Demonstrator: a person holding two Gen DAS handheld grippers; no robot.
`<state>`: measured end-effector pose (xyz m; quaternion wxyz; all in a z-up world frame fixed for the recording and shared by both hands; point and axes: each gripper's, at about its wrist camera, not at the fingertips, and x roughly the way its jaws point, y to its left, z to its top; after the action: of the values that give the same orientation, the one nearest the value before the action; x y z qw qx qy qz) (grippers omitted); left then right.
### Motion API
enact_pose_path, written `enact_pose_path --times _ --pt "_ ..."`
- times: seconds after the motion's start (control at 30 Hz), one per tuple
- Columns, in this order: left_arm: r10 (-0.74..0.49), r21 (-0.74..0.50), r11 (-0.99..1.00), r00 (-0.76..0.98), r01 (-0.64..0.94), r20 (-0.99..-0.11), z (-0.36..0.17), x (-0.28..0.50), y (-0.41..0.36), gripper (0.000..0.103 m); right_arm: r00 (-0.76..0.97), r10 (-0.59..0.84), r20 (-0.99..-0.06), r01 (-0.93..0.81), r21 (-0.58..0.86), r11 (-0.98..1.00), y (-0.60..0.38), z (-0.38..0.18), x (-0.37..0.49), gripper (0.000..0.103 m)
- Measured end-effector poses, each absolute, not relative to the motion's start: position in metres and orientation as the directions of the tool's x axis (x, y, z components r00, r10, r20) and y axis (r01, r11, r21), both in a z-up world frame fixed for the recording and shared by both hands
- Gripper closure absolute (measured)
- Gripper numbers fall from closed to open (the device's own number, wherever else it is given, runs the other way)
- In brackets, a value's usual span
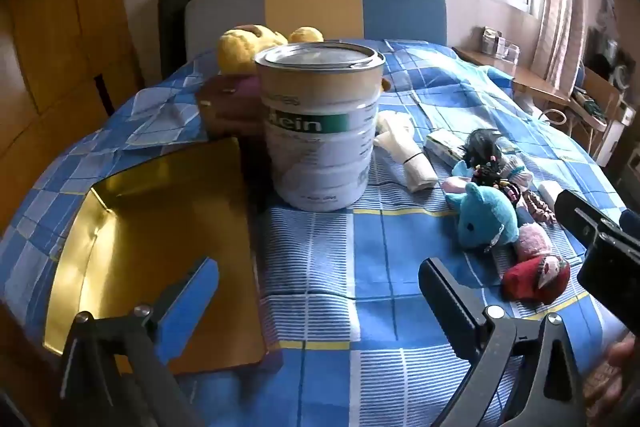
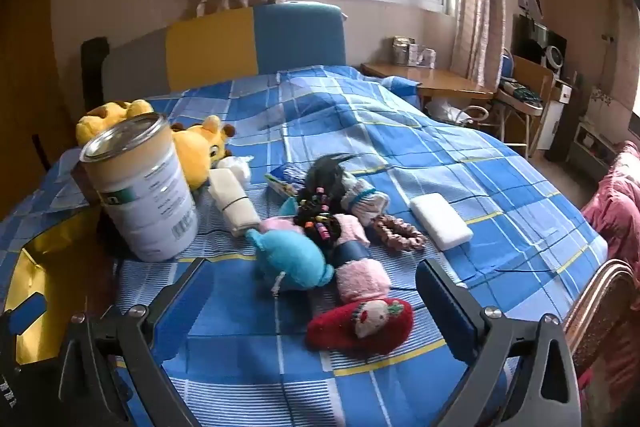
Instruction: Organize soft objects
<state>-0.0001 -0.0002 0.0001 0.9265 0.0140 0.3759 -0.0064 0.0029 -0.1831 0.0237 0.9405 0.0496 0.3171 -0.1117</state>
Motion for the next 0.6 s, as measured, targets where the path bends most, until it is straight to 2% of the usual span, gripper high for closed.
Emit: enact_pose_path --times 0.1,0.17,0.27,0.6 --pt "0.001 0.041 0.998 0.727 0.038 -0.687 0.001 0.0 -0.001 0.001 0.768 -0.189 -0.612 0.248 0.012 0.969 -0.184 0.026 0.005 0.001" --pt "-0.015 0.004 1.0 0.751 0.024 -0.66 0.004 -0.007 0.016 0.001 0.752 -0.209 -0.625 0.236 -0.04 0.971 -0.169 0.027 0.015 0.001" --pt "0.007 0.017 1.0 0.739 0.007 -0.674 0.008 -0.006 0.02 0.001 0.78 -0.166 -0.603 0.211 0.003 0.978 -0.169 0.024 0.004 0.001" --pt "0.039 0.044 0.999 0.765 -0.014 -0.643 0.015 -0.02 0.015 0.001 0.777 -0.16 -0.609 0.2 -0.002 0.98 -0.164 0.026 0.003 0.001"
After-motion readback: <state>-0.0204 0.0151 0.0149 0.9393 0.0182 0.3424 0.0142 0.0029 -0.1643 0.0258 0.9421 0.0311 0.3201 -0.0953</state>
